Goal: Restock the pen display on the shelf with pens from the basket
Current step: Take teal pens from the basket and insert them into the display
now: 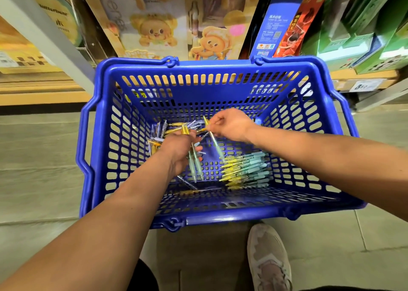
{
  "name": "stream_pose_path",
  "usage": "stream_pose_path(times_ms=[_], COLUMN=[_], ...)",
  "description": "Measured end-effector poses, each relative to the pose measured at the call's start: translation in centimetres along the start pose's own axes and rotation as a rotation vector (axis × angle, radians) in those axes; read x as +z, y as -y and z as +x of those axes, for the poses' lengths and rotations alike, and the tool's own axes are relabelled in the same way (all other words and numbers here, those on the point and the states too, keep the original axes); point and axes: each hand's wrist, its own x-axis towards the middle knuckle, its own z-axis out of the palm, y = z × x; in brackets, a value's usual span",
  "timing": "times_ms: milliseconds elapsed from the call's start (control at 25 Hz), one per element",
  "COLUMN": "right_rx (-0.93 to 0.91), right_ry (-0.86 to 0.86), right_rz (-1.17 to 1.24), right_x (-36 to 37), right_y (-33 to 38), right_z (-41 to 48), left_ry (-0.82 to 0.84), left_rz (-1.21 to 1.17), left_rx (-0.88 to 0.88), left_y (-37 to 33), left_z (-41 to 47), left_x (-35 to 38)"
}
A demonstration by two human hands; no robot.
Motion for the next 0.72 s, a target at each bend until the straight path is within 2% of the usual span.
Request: stream_pose_path(times_ms=[160, 320, 400, 440, 520, 640, 720], right_rx=[0.14, 0.158, 0.185, 0.206, 0.241, 0.17, 0.133], right_ry=[0.083, 0.273, 0.31, 0.283, 0.19, 0.196, 0.233], right_rz=[0.425, 0.633, 0.65, 0.595, 0.316, -0.443, -0.751], right_x=[1.5, 1.5, 0.9, 0.7, 0.5, 0.7, 1.0], right_y=[2.3, 2.0, 1.1, 0.4, -1.2, -4.4, -6.3], right_z=[-0.7, -1.3, -1.4, -1.3, -1.2, -1.6, -2.3], left_ry=[0.078, 0.073, 0.057, 0.047, 0.028, 0.02, 0.051], left_rz=[-0.023, 0.026, 0.03, 0.024, 0.002, -0.058, -0.084], left_rx=[0.017, 0.013, 0.015, 0.013, 0.006, -0.029, -0.056], left_y=[0.0, 0.1, 0.1, 0.1, 0.1, -0.1, -0.3], left_z=[-0.3, -0.4, -0.5, -0.5, -0.5, -0.4, -0.3], left_x=[0.3, 0.0, 0.1, 0.3, 0.3, 0.0, -0.3])
